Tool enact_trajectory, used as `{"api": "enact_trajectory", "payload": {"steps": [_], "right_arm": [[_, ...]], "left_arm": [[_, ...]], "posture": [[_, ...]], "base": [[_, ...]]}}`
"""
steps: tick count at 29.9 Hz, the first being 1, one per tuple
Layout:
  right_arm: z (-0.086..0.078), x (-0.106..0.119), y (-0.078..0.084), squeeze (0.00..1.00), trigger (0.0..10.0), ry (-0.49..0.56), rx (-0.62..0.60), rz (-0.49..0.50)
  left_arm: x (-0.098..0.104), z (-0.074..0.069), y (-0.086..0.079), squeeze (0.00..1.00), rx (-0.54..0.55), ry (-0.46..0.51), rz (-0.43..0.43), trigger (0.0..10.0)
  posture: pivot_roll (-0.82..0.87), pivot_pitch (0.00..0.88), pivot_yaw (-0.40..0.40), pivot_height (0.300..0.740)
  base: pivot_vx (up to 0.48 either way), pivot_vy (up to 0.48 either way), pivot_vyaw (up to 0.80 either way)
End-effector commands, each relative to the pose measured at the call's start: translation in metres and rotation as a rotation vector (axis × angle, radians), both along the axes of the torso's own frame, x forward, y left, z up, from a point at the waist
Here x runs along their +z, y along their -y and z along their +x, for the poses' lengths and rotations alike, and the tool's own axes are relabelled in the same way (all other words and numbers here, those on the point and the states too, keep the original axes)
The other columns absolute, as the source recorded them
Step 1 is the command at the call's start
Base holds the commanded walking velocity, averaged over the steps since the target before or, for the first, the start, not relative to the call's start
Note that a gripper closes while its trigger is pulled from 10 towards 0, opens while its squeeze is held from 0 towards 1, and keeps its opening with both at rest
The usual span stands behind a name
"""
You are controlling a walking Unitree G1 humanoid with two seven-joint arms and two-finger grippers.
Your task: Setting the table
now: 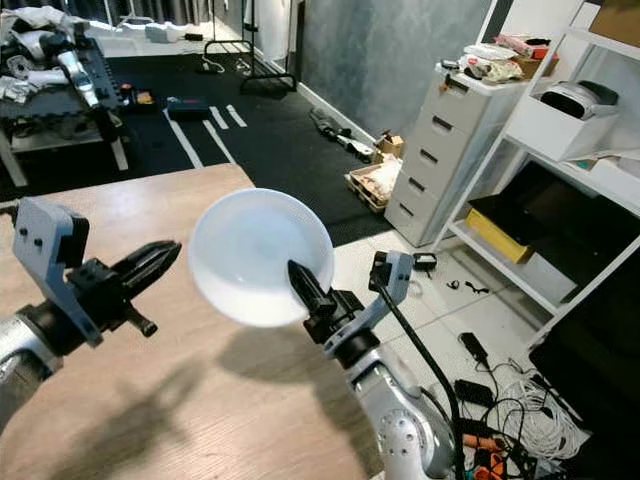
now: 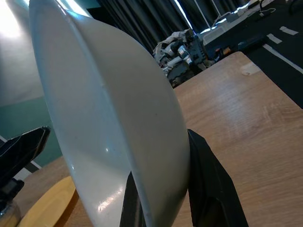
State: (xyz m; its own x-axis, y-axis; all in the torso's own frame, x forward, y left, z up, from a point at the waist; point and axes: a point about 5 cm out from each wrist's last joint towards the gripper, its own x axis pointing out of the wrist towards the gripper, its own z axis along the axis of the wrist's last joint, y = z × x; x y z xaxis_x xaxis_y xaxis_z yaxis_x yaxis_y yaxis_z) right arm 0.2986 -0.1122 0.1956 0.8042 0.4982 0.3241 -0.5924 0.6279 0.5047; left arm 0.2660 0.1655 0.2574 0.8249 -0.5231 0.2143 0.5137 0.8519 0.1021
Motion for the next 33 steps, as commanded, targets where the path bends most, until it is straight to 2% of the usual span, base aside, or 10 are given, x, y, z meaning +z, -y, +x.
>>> {"api": "enact_trajectory", "payload": {"steps": [1,2,5,7,11,12,16,19,23,33], "right_arm": [[-0.002,-0.002,0.006,0.00,10.0,0.004,-0.027,-0.010],[-0.002,-0.002,0.009,0.00,10.0,0.006,-0.048,-0.028],[-0.006,-0.008,0.024,0.00,10.0,0.024,-0.195,-0.174],[-0.006,-0.008,0.024,0.00,10.0,0.024,-0.195,-0.174],[-0.018,-0.017,0.035,0.00,10.0,-0.006,-0.334,-0.231],[-0.018,-0.017,0.035,0.00,10.0,-0.006,-0.334,-0.231],[-0.026,-0.030,0.045,0.00,10.0,-0.065,-0.509,-0.268],[-0.025,-0.031,0.047,0.00,10.0,-0.067,-0.534,-0.278],[-0.021,-0.033,0.052,0.00,10.0,-0.067,-0.560,-0.316],[-0.021,-0.036,0.046,0.00,10.0,-0.079,-0.556,-0.324]], "left_arm": [[-0.004,-0.001,0.001,0.60,0.016,-0.021,0.020,10.0],[-0.008,-0.002,0.000,0.00,0.029,-0.040,0.026,10.0],[-0.033,0.000,-0.006,0.00,0.154,-0.119,0.093,10.0],[-0.033,0.000,-0.006,0.00,0.154,-0.119,0.093,10.0],[-0.066,0.006,-0.009,0.00,0.291,-0.212,0.135,10.0],[-0.066,0.006,-0.009,0.00,0.291,-0.212,0.135,10.0],[-0.087,0.009,0.002,0.00,0.333,-0.279,0.081,10.0],[-0.089,0.009,0.005,0.00,0.329,-0.285,0.066,10.0],[-0.090,0.017,0.010,0.00,0.381,-0.302,-0.029,10.0],[-0.089,0.020,0.012,0.00,0.401,-0.285,-0.041,10.0]], "posture": [[0.16,0.099,0.011,0.740],[0.16,0.096,0.012,0.740],[0.15,0.094,0.013,0.740],[0.15,0.094,0.013,0.740],[0.13,0.088,0.017,0.740],[0.13,0.088,0.017,0.740],[0.11,0.082,0.029,0.740],[0.11,0.082,0.029,0.740],[0.09,0.076,0.032,0.740],[0.10,0.079,0.028,0.740]], "base": [[0.000,0.000,0.00],[0.000,0.000,0.00],[0.000,0.000,0.00],[0.000,0.000,0.00],[0.000,0.000,0.00],[0.000,0.000,0.00],[0.000,0.000,0.00],[0.000,0.000,0.00],[0.000,0.000,0.00],[0.000,0.000,0.00]]}}
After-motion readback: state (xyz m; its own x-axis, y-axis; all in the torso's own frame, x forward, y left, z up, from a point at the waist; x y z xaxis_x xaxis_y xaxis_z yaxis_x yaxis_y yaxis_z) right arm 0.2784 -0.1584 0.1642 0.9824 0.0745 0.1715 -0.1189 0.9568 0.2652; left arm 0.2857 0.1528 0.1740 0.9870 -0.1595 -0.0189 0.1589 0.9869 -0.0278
